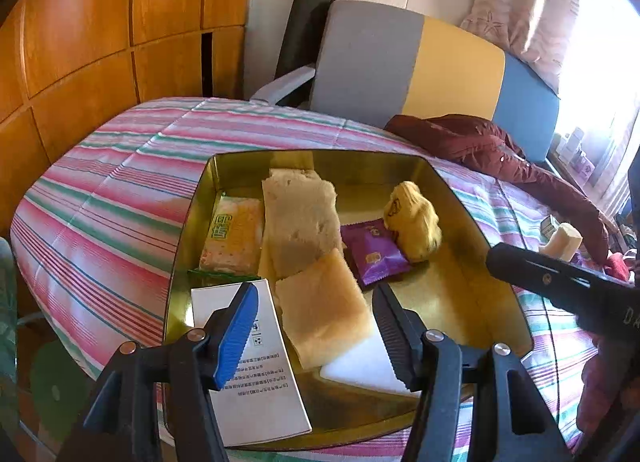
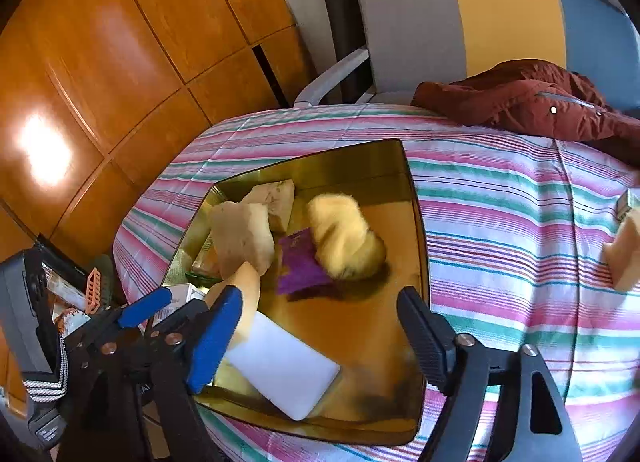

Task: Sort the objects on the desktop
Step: 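Carry the knitted toy and sponge to the gold tray and release them, then move both tools back toward the remaining items on the bedspread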

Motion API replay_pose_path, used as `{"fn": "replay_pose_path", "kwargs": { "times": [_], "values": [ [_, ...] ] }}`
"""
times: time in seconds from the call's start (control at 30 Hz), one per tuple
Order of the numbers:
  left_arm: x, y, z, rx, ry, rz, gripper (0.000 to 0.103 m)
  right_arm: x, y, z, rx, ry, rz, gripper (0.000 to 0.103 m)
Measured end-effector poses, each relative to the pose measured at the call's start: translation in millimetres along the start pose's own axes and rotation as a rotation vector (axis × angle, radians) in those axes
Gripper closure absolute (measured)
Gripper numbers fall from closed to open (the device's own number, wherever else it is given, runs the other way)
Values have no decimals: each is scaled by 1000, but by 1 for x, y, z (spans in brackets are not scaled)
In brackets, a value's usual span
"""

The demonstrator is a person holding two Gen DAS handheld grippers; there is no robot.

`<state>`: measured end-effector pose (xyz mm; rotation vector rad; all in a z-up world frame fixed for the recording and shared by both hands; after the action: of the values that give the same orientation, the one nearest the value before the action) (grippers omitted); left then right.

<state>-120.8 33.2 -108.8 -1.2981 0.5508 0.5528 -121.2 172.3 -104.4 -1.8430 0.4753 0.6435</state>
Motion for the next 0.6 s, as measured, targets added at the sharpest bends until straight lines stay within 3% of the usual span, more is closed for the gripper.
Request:
{"fn": "replay_pose_path", "kwargs": {
  "times": [0.17,0.6],
  "values": [
    [-3,-14,5,1,17,33,43,4,-14,4,8,21,35,11],
    [-8,-36,32,39,81,76,43,18,-41,25,89,29,81,9]
  ]
}}
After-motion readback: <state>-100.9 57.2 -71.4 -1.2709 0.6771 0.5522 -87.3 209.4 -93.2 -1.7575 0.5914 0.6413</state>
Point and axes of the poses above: each gripper's, at about its wrist camera, not at the fingertips, and y roughly the way its jaws point, z to its right, x to its underside, the point moved 10 cm from there along y, roughly the way its jaws point, and after that the axes turned 4 degrees about -y, right-handed, at the moved point
